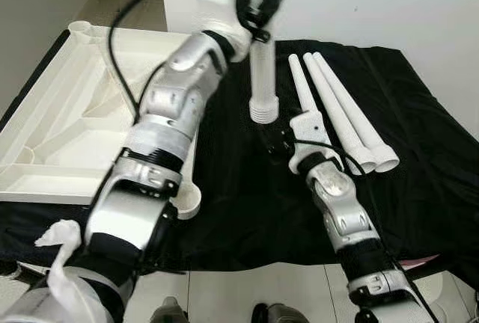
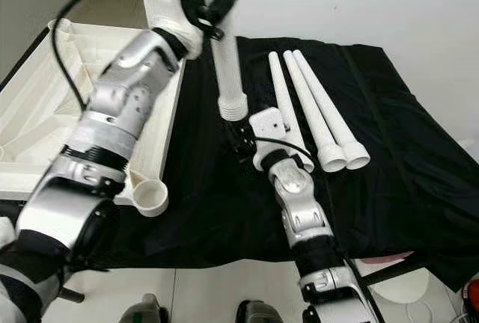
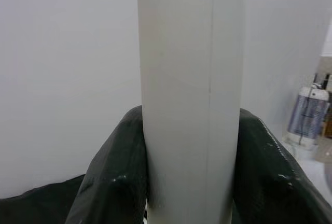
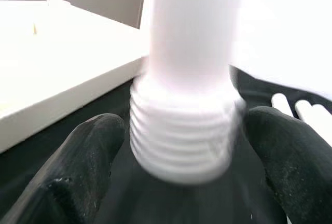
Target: Building children table
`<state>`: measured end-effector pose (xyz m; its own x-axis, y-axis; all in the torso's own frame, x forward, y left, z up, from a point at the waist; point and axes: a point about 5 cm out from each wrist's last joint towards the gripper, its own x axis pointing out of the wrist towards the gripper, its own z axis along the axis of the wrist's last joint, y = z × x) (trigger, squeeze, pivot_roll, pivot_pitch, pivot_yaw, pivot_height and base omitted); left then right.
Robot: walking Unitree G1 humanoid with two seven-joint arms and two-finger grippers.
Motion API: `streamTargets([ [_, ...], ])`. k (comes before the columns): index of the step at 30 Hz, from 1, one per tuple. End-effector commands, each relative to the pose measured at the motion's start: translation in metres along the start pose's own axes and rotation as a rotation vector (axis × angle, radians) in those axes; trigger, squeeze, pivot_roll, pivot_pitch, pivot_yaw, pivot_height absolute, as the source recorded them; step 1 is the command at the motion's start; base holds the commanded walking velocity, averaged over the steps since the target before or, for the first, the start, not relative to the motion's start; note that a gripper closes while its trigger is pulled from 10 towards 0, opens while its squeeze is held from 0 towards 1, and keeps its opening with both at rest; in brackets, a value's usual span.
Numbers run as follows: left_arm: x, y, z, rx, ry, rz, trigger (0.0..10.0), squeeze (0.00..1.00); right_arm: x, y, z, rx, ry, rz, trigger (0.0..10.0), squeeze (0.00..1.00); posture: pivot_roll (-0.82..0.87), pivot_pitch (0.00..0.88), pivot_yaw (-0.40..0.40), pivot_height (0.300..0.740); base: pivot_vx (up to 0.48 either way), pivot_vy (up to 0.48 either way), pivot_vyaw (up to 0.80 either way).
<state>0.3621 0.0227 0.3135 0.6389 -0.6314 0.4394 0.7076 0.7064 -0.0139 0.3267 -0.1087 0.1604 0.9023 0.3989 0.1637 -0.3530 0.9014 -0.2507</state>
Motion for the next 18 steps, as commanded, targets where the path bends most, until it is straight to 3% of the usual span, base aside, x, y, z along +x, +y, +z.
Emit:
streamTargets([
  [1,0.001,-0.01,0.0,0.024,-0.019,-0.02,10.0,0.0,0.004,0.002,0.002,-0.015,0.011,0.022,10.0,0.0,0.06,0.0,-0.031,0.74,0.0,0.0,0.0],
  [4,0.003,-0.026,-0.006,0.007,-0.018,-0.044,10.0,0.0,0.014,-0.002,0.009,-0.031,-0.003,0.013,10.0,0.0,0.07,0.0,-0.03,0.74,0.0,0.0,0.0],
  [17,0.002,-0.052,-0.016,-0.004,-0.011,-0.099,10.0,0.0,0.028,-0.013,0.02,0.003,-0.014,-0.047,10.0,0.0,0.07,0.0,-0.03,0.74,0.0,0.0,0.0],
  [18,0.002,-0.054,-0.017,-0.001,-0.013,-0.103,10.0,0.0,0.028,-0.013,0.02,0.01,-0.011,-0.05,8.9,0.0,0.07,0.0,-0.03,0.74,0.0,0.0,0.0],
])
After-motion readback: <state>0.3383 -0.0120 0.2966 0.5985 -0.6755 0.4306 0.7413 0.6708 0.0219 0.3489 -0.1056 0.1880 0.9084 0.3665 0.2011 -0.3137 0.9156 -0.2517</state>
